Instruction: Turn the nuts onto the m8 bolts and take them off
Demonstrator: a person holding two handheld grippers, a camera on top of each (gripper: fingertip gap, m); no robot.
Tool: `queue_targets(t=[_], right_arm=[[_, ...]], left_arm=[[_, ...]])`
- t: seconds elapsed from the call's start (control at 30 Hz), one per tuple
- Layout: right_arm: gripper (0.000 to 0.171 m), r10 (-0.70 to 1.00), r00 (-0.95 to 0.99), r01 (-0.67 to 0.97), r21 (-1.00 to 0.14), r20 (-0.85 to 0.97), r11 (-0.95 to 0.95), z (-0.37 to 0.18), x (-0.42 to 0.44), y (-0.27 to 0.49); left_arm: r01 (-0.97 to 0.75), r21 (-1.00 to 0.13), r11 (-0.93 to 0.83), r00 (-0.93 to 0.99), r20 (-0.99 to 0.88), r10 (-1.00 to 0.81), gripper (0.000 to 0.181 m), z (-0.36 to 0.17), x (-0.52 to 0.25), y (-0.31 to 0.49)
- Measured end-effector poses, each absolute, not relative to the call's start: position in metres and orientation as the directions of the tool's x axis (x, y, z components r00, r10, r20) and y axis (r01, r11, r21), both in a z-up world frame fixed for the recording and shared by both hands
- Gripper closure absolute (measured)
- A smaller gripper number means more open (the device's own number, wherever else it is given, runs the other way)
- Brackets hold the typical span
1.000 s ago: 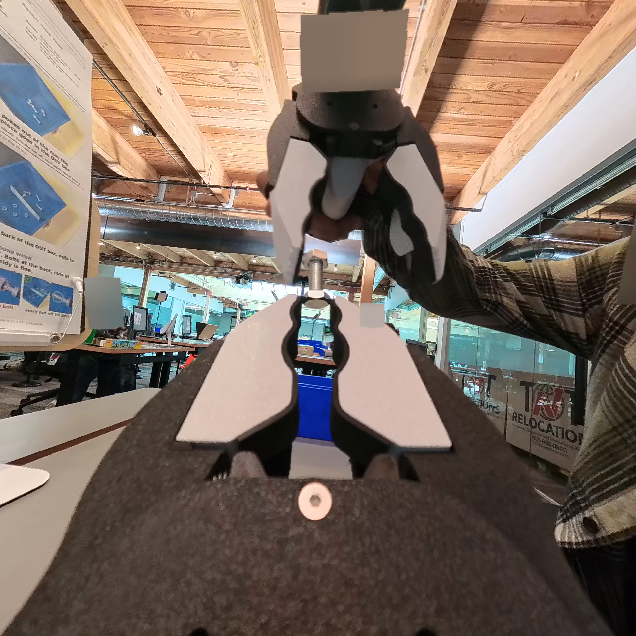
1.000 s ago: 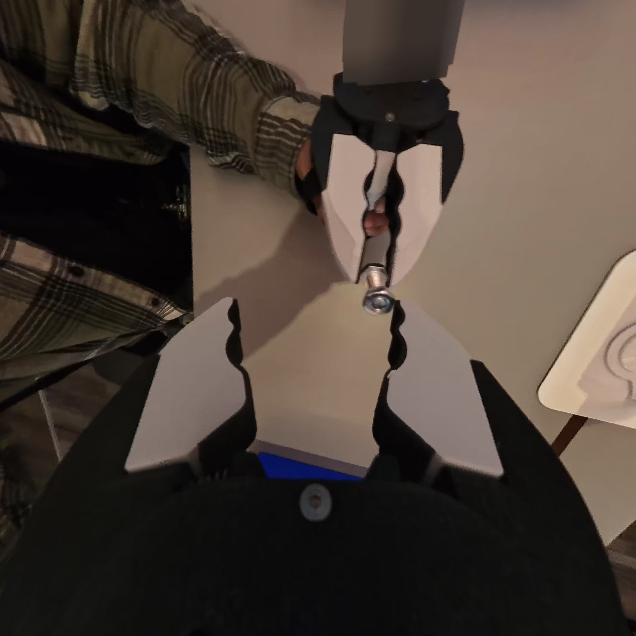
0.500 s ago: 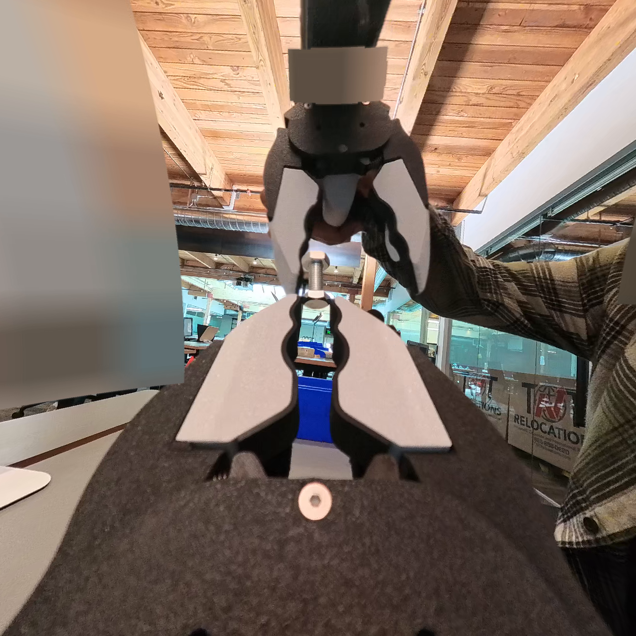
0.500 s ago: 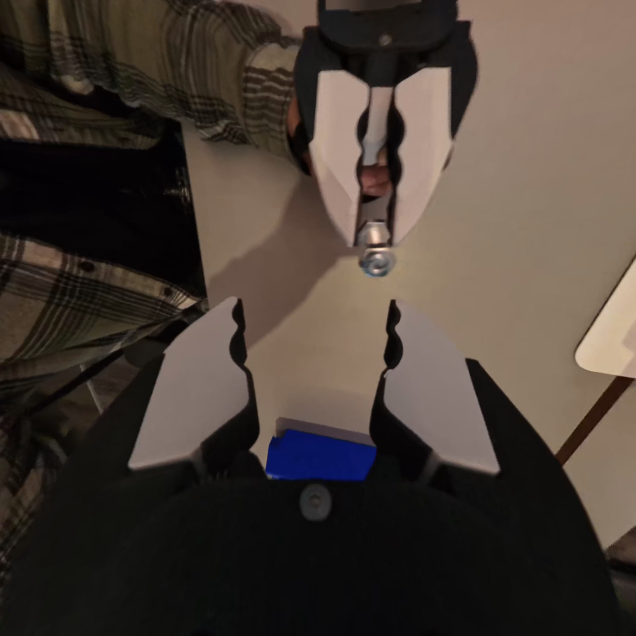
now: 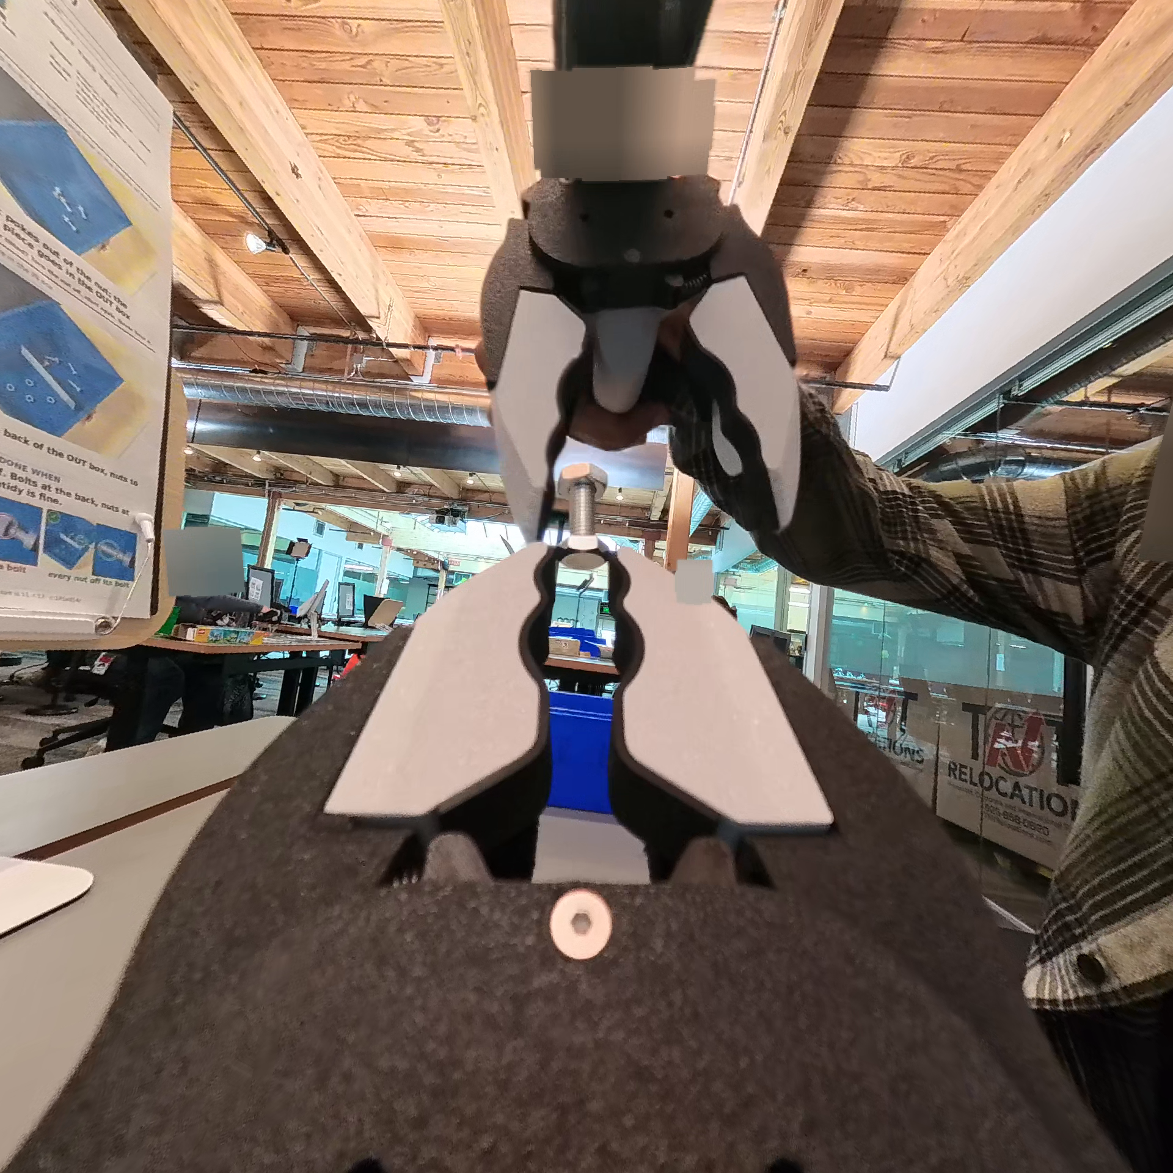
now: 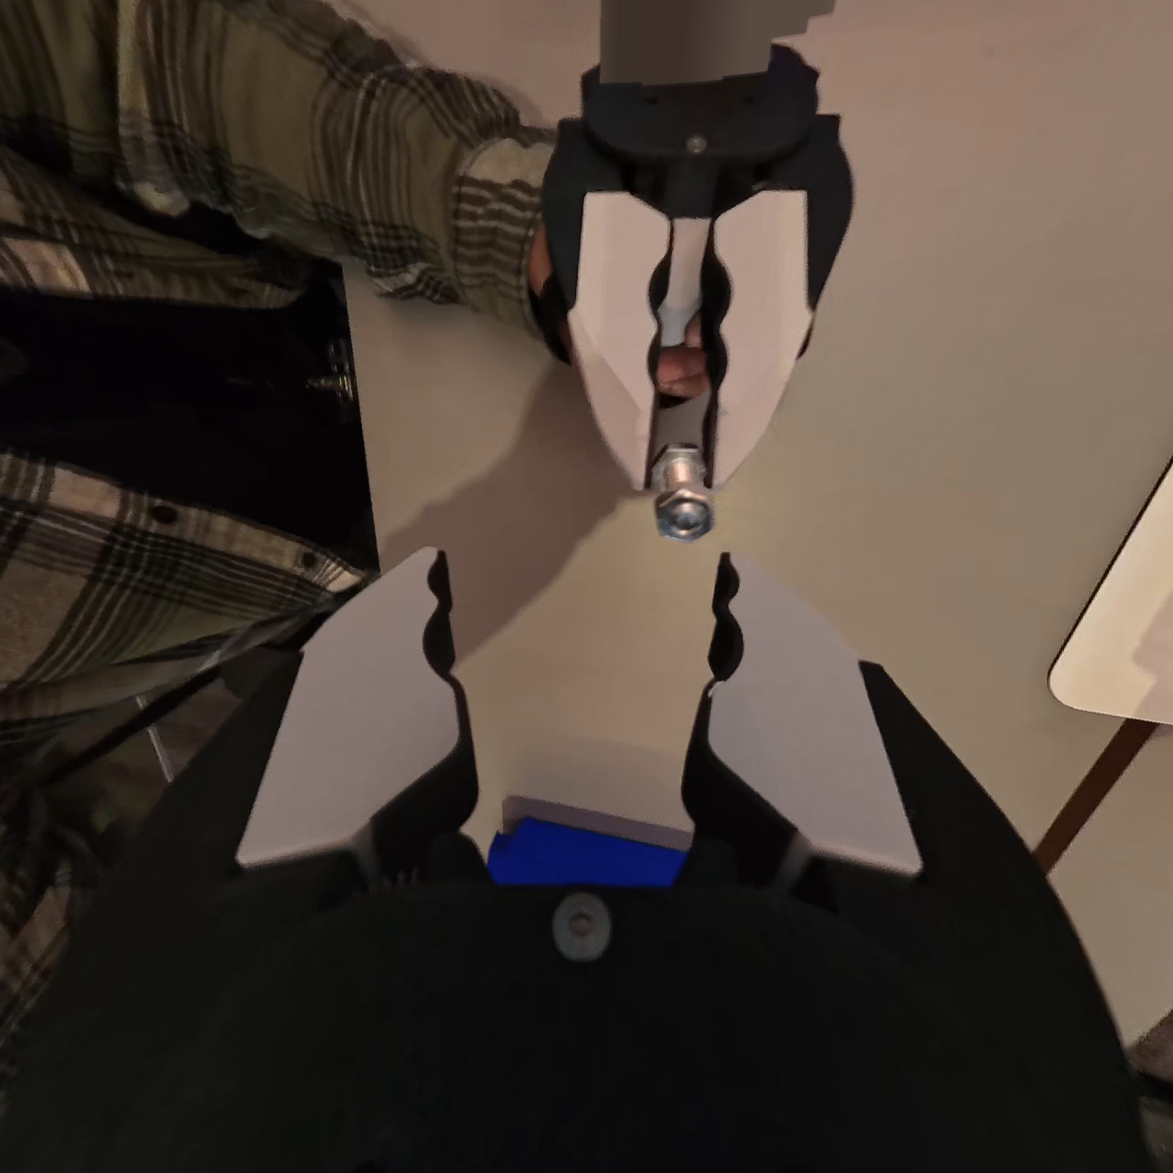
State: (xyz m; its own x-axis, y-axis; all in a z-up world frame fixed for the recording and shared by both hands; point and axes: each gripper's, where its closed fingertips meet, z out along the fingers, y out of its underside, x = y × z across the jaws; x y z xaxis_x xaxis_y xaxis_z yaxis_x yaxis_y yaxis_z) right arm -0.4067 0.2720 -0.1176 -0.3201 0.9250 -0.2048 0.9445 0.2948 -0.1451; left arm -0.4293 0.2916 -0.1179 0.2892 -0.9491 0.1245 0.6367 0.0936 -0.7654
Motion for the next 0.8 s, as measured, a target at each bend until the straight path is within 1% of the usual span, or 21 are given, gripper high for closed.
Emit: queue_targets(t=[0.1, 0.17, 0.3, 0.43, 0.53, 0.6, 0.7, 0.8], right_arm=[[0.088, 0.926, -0.328, 0.935, -0.202, -0.186, 0.290, -0.115, -0.418, 0.273], [0.088, 0.913, -0.350, 0.928, -0.208, -0.210, 0.308, -0.116, -0.419, 0.266], [0.083, 0.911, -0.348, 0.935, -0.153, -0.221, 0.320, -0.121, -0.410, 0.263], [0.087, 0.913, -0.315, 0.948, -0.132, -0.260, 0.290, -0.121, -0.403, 0.263], [0.086, 0.918, -0.297, 0.954, -0.122, -0.264, 0.274, -0.123, -0.400, 0.266], [0.084, 0.930, -0.286, 0.954, -0.154, -0.232, 0.256, -0.121, -0.407, 0.272], [0.083, 0.925, -0.302, 0.938, -0.245, -0.229, 0.246, -0.113, -0.423, 0.270], [0.083, 0.910, -0.317, 0.938, -0.226, -0.266, 0.261, -0.117, -0.419, 0.261]], left_arm=[[0.638, -0.764, 0.094, 0.290, 0.125, -0.949, 0.167, -0.118, -0.430, 0.292], [0.636, -0.765, 0.095, 0.294, 0.126, -0.948, 0.167, -0.118, -0.430, 0.292], [0.631, -0.770, 0.096, 0.295, 0.123, -0.948, 0.167, -0.119, -0.430, 0.292], [0.635, -0.766, 0.098, 0.294, 0.123, -0.948, 0.167, -0.118, -0.429, 0.292], [0.643, -0.759, 0.099, 0.298, 0.128, -0.946, 0.167, -0.118, -0.433, 0.292], [0.641, -0.761, 0.100, 0.296, 0.125, -0.947, 0.167, -0.117, -0.432, 0.292], [0.640, -0.762, 0.100, 0.298, 0.126, -0.946, 0.167, -0.118, -0.431, 0.292], [0.644, -0.758, 0.107, 0.308, 0.128, -0.943, 0.167, -0.118, -0.434, 0.293]])
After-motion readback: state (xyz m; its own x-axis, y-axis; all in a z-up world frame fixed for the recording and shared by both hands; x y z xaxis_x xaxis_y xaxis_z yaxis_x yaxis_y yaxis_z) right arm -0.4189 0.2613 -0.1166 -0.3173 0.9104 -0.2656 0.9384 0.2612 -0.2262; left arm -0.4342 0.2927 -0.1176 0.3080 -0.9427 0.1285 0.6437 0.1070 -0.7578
